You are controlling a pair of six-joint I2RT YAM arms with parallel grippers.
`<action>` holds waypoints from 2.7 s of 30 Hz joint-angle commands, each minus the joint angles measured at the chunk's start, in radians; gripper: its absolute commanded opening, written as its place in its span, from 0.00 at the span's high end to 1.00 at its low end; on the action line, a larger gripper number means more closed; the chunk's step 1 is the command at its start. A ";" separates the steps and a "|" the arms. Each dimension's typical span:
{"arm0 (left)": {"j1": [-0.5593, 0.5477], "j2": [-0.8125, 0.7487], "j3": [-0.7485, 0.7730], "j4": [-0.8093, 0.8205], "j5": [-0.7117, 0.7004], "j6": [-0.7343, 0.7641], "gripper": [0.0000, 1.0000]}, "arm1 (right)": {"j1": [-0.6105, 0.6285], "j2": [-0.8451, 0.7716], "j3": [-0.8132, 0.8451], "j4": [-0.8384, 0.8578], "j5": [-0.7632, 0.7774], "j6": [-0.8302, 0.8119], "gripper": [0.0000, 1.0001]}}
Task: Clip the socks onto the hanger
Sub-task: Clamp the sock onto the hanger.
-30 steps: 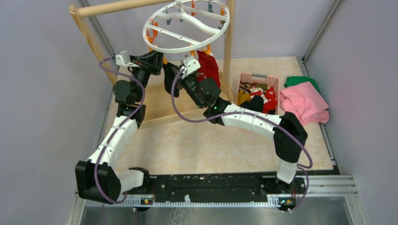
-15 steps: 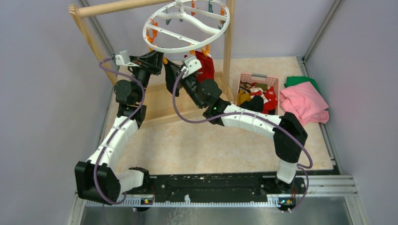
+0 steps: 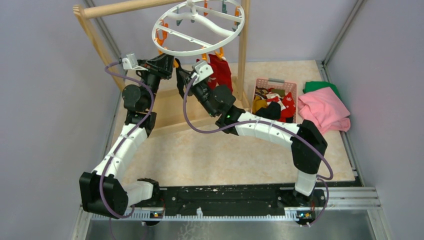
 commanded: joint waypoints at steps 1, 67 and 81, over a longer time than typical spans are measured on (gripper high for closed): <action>-0.016 0.012 0.030 -0.075 -0.004 -0.045 1.00 | 0.015 0.006 0.032 0.050 -0.019 0.004 1.00; -0.029 0.010 0.046 -0.117 -0.030 -0.062 1.00 | 0.029 0.015 0.038 0.081 0.153 -0.060 1.00; -0.029 0.013 0.041 -0.119 -0.030 -0.070 1.00 | 0.028 0.021 0.047 0.090 0.128 -0.051 1.00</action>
